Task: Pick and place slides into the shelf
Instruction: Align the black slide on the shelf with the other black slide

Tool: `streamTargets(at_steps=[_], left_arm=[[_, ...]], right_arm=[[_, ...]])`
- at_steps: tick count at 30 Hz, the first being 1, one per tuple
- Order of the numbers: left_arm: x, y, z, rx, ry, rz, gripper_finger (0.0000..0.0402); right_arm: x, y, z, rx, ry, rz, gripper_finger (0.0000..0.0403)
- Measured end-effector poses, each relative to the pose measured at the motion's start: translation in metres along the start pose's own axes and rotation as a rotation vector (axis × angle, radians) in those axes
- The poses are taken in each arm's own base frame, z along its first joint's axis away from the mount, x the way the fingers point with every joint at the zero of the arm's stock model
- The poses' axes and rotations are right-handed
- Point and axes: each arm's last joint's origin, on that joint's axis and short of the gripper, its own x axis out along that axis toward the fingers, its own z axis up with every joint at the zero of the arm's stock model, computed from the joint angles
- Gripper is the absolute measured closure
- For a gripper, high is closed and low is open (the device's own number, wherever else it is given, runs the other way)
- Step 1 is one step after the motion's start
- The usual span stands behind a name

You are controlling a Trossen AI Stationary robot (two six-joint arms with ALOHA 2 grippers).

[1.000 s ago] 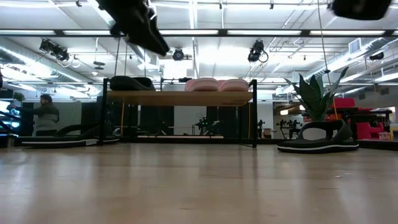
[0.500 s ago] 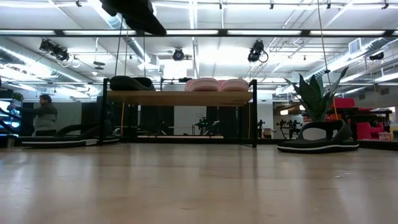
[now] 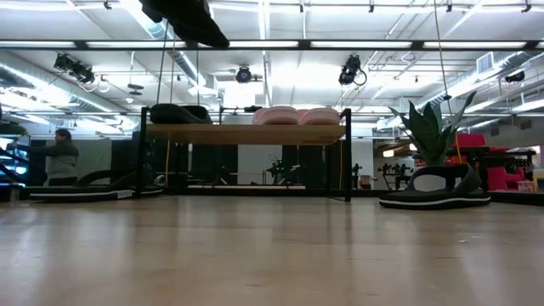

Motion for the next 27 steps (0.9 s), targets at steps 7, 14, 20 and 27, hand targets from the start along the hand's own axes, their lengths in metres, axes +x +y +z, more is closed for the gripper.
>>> streamTargets(at_steps=[7,14,20,27], left_arm=[[0.0,0.0,0.0,-0.001,-0.002,0.0,0.019],[0.0,0.0,0.0,-0.001,-0.002,0.001,0.0198],[0.0,0.0,0.0,-0.001,-0.002,0.0,0.0193],[0.0,0.0,0.0,0.0,-0.002,0.001,0.0201]], right_arm=[[0.003,0.003,0.011,-0.027,-0.029,-0.005,0.0304],[0.003,0.004,0.012,-0.069,-0.047,0.002,0.0304],[0.003,0.003,0.009,-0.087,-0.048,0.006,0.0304],[0.003,0.003,0.009,-0.105,-0.048,0.006,0.0304]])
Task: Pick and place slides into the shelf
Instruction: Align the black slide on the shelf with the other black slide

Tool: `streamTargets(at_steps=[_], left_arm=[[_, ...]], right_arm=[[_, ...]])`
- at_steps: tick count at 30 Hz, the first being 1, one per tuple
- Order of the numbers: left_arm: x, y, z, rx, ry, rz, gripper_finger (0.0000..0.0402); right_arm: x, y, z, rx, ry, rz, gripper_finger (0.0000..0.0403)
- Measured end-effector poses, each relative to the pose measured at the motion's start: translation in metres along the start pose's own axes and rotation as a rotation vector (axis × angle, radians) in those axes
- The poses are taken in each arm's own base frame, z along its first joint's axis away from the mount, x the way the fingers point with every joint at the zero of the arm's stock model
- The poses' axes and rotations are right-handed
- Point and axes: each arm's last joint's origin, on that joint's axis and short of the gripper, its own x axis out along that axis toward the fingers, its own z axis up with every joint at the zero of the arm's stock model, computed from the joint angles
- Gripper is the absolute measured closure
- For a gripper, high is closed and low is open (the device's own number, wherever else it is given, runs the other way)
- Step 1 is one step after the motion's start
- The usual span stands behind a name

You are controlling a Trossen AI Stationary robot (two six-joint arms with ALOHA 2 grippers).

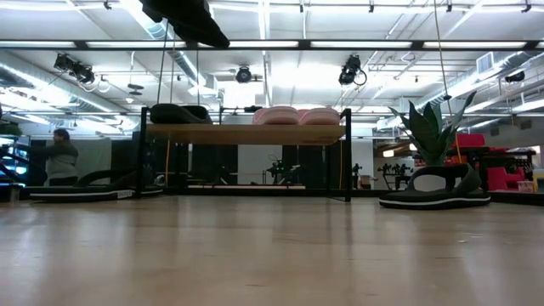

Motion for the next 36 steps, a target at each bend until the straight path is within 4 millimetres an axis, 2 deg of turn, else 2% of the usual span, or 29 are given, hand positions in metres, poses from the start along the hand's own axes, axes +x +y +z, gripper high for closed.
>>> streamTargets(at_steps=[32,36], left_arm=[[0.0,0.0,0.0,0.0,0.0,0.0,0.0201],[0.0,0.0,0.0,0.0,0.0,0.0,0.0206]], right_arm=[[0.0,0.0,0.0,-0.018,-0.009,0.004,0.0304],[-0.001,0.01,-0.003,-0.002,0.083,0.102,0.0304]])
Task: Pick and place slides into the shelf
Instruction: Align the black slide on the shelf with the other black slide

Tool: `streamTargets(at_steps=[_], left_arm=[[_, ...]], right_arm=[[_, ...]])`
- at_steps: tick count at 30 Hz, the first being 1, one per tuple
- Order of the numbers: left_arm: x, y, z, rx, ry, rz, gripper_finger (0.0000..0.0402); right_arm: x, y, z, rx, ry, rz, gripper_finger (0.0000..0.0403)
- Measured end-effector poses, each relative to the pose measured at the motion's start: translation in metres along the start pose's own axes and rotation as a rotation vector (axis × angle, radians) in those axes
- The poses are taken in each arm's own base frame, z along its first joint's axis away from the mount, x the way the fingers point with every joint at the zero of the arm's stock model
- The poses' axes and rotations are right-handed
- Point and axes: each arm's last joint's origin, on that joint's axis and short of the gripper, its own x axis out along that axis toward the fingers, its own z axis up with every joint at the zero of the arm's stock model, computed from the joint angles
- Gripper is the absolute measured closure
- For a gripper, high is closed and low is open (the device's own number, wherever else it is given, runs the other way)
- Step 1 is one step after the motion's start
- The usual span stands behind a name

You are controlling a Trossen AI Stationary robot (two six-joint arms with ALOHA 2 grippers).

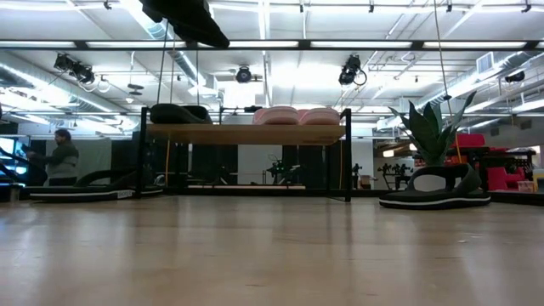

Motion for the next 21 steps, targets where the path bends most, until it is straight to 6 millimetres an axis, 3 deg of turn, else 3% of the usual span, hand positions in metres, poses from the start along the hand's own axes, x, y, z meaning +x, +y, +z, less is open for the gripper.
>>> streamTargets(at_steps=[5,13,21], left_arm=[[0.0,0.0,0.0,0.0,0.0,0.0,0.0208],[0.0,0.0,0.0,0.0,-0.002,0.0,0.0201],[0.0,0.0,0.001,-0.002,-0.007,0.0,0.0209]], right_arm=[[-0.002,0.015,-0.012,-0.015,0.128,0.154,0.0304],[0.014,0.011,-0.024,0.146,0.159,0.046,0.0304],[0.036,0.014,-0.02,0.185,0.351,-0.055,0.0304]])
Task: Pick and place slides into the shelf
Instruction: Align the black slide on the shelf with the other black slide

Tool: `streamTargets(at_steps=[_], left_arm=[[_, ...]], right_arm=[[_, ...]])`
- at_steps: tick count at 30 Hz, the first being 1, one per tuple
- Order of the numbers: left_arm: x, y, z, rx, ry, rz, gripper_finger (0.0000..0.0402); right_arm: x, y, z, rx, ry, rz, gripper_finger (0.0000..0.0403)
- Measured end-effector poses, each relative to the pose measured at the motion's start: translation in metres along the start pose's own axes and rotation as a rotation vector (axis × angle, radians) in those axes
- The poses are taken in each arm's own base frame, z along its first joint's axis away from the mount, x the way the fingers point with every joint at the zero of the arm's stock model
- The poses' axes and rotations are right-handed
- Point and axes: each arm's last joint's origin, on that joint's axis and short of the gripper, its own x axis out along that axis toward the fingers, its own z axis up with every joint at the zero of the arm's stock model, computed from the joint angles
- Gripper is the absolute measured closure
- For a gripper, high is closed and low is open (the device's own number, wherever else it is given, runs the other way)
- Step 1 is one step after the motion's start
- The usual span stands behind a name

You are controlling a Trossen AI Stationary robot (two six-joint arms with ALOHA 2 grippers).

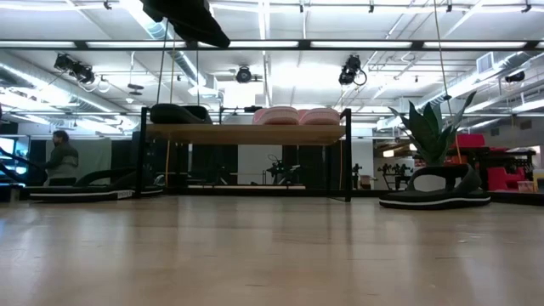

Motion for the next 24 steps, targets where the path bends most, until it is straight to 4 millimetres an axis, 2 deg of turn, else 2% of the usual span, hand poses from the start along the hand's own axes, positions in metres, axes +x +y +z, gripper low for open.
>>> streamTargets(at_steps=[3,6,11,16,19,24], left_arm=[[0.0,0.0,0.001,-0.002,-0.01,0.0,0.0208],[0.0,0.0,0.007,-0.015,-0.067,0.004,0.0205],[-0.002,-0.001,0.015,-0.066,-0.153,0.0,0.0209],[-0.002,-0.001,0.015,-0.082,-0.148,-0.003,0.0211],[-0.001,-0.001,0.014,-0.082,-0.142,-0.001,0.0208],[-0.001,-0.001,0.014,-0.082,-0.143,0.0,0.0206]], right_arm=[[-0.006,0.0,0.0,-0.022,0.009,0.013,0.0304],[-0.022,0.004,0.0,-0.055,0.006,0.055,0.0304],[-0.04,0.007,0.001,-0.082,-0.17,0.039,0.0304],[-0.023,0.01,0.004,-0.139,-0.189,-0.021,0.0305],[-0.012,0.01,0.002,-0.196,-0.1,-0.074,0.0305],[-0.013,0.007,0.001,-0.219,-0.058,-0.097,0.0305]])
